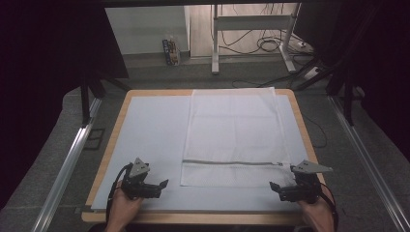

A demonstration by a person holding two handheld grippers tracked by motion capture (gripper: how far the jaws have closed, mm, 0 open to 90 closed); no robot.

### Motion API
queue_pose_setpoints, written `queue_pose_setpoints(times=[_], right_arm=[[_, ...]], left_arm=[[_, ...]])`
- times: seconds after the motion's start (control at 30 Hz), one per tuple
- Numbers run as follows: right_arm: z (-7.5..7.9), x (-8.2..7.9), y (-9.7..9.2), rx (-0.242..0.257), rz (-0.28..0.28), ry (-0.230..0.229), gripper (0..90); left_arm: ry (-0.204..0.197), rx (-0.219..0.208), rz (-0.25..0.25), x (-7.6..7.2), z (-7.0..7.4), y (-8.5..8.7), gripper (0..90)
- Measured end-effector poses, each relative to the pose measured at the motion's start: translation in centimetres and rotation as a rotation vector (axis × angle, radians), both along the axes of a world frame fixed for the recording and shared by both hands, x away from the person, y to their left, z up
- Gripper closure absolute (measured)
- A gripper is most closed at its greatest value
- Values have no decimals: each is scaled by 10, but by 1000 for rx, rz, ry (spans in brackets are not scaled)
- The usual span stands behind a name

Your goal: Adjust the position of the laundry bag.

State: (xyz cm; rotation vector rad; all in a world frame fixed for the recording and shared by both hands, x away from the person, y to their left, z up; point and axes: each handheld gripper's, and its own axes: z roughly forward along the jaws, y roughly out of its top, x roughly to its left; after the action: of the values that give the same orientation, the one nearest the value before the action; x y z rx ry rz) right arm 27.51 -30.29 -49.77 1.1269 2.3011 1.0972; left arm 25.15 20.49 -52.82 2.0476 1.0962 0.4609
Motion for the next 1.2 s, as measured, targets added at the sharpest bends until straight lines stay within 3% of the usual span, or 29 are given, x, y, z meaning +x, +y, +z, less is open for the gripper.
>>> queue_pose_setpoints(times=[0.43,0.63,1.1,1.2], right_arm=[[-2,1,2,3,3,7,0],[-5,3,3,-40,-11,29,0],[-7,8,5,-67,-44,16,0],[-6,11,4,-54,-57,14,0]], left_arm=[[29,5,-17,2,-1,-3,54],[25,9,-18,3,-1,-4,54],[17,17,-35,8,0,-8,56],[11,20,-37,12,1,-9,56]])
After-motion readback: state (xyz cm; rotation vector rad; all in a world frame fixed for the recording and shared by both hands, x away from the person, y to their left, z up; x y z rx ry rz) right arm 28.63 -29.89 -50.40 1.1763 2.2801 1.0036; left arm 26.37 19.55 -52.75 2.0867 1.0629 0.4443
